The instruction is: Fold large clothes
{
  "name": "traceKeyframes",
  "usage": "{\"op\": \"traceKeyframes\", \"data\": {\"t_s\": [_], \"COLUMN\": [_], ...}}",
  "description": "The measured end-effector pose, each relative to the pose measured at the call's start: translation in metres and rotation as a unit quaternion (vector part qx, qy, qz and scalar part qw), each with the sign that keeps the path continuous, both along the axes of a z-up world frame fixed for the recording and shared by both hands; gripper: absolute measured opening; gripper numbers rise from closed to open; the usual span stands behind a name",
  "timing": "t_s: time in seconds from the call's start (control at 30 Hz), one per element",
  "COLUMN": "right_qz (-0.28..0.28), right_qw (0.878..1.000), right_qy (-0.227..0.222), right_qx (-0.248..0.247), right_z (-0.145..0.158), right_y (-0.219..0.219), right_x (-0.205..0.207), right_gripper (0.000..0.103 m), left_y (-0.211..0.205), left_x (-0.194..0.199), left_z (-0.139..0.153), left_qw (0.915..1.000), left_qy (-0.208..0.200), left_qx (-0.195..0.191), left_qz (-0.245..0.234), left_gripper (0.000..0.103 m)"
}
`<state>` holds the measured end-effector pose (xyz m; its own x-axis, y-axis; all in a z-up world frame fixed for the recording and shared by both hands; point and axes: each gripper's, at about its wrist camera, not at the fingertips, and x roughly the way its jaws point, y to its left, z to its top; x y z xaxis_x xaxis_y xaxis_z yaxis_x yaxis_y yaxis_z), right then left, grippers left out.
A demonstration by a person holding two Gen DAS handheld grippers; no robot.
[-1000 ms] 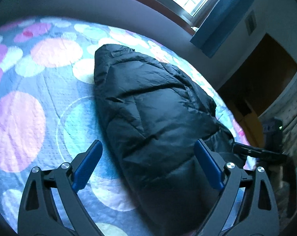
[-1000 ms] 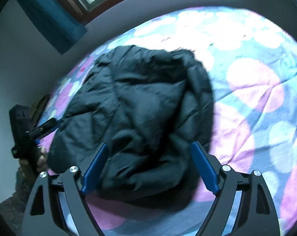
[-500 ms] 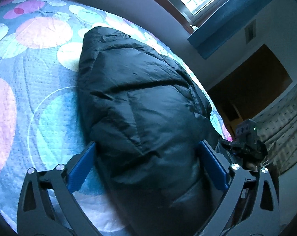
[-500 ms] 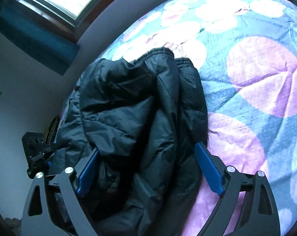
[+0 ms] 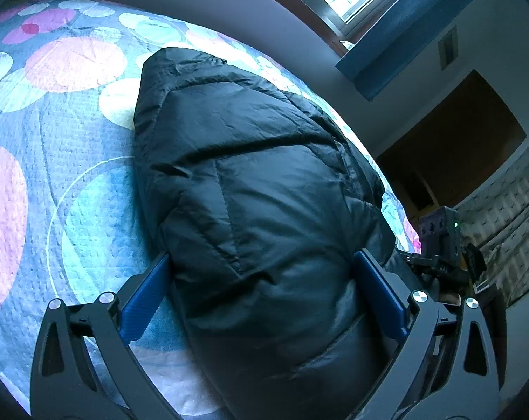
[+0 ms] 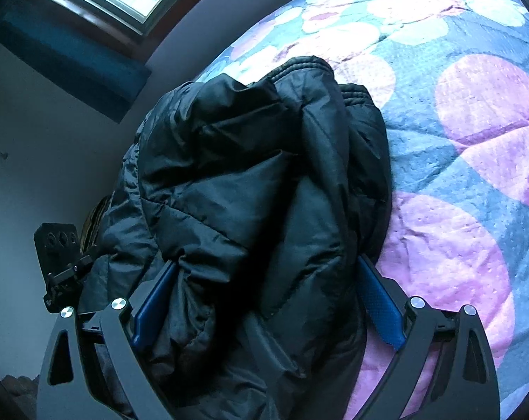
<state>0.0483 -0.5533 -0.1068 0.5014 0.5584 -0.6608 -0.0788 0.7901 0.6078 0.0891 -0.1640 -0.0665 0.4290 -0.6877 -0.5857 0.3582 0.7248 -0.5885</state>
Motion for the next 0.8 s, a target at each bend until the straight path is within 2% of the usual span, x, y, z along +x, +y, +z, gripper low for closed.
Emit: {"op": "traceKeyframes", "data": {"t_s": [0.37,0.8], "right_qz": [0.008,0.041], "right_qw": [1.000,0.999], "right_qy": [-0.001,0.005], "right_qx": [-0.004,0.002], "right_z": [0.004,0.000], "right_y": [0.027,0.092], "right_x": [0.011,0.047], "right_gripper": [0.095,0.095], "left_y": [0.021,0.097], "left_x": [-0.003,0.015], "left_z": [0.001,0.002], "left_qw": [0.9998,0.9967], "left_qy": [0.003,0.016], "left_qx": [0.006,0.022], "left_qz": [0.020,0.077], "left_gripper": [0.100,0.100]}}
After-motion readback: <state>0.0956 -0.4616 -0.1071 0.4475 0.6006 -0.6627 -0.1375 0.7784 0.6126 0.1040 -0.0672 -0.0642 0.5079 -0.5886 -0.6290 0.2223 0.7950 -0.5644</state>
